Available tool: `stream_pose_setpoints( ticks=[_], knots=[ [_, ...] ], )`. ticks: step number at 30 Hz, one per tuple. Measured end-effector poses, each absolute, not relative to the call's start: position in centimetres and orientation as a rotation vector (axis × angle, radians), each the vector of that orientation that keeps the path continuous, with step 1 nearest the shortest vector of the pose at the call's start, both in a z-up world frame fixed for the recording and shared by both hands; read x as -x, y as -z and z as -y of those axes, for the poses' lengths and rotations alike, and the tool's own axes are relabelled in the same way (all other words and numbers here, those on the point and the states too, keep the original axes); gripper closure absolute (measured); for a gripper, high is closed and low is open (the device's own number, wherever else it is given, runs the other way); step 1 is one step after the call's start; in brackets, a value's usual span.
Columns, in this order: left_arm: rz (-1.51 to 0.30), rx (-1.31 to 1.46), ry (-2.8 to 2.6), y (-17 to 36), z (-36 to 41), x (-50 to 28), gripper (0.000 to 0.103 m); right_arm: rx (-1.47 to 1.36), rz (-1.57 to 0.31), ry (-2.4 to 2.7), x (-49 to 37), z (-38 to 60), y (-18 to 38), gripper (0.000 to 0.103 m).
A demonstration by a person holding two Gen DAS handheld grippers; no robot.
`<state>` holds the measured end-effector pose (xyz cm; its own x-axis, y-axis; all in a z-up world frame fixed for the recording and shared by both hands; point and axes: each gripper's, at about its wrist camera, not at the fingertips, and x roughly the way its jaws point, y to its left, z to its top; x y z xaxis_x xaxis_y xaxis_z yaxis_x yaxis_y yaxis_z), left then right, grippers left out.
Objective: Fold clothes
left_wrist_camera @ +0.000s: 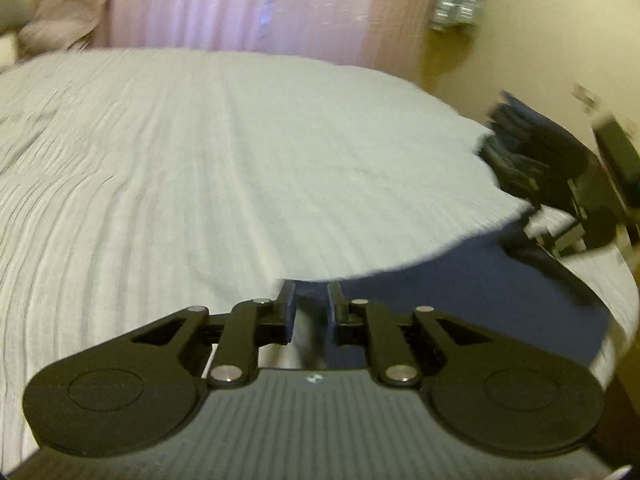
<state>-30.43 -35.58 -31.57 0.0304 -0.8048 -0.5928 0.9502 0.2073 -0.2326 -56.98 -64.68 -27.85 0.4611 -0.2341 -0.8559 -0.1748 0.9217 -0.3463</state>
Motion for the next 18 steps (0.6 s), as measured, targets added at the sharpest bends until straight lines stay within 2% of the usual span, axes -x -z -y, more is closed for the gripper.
stream_pose_setpoints(
  ticks=[1, 2, 3, 4, 7, 9, 14, 18],
  knots=[
    [-0.709, -0.244, 1.349, 31.7, 35.6, 29.4, 0.092, 0.365, -1.08, 0.053, 56.7, 65.8, 28.2, 0.073],
    [-0.706, -0.237, 1.333, 31.6, 35.4, 28.9, 0.092, 0.308, -1.045, 0.092, 57.1, 66.7, 28.3, 0.051],
    [-0.697, -0.235, 1.328, 31.2, 35.1, 29.2, 0.092, 0.248, -0.997, 0.147, 58.1, 67.3, 28.3, 0.04],
    [-0.687, -0.233, 1.323, 30.7, 34.7, 29.4, 0.092, 0.173, -0.95, 0.195, 58.8, 68.1, 28.1, 0.034],
    [-0.631, -0.294, 1.351, 29.7, 33.6, 32.7, 0.092, -0.058, -0.824, 0.316, 61.6, 69.2, 27.0, 0.034],
    [-0.582, -0.359, 1.385, 29.1, 32.7, 35.5, 0.083, -0.219, -0.752, 0.361, 64.0, 69.6, 26.3, 0.034],
    [-0.492, -0.465, 1.54, 28.2, 32.8, 42.4, 0.073, -0.641, -0.53, 0.349, 71.6, 68.0, 27.2, 0.034],
    [-0.448, -0.566, 1.651, 28.1, 35.3, 46.6, 0.073, -0.85, -0.36, 0.284, 75.3, 64.1, 28.3, 0.034]
  ],
)
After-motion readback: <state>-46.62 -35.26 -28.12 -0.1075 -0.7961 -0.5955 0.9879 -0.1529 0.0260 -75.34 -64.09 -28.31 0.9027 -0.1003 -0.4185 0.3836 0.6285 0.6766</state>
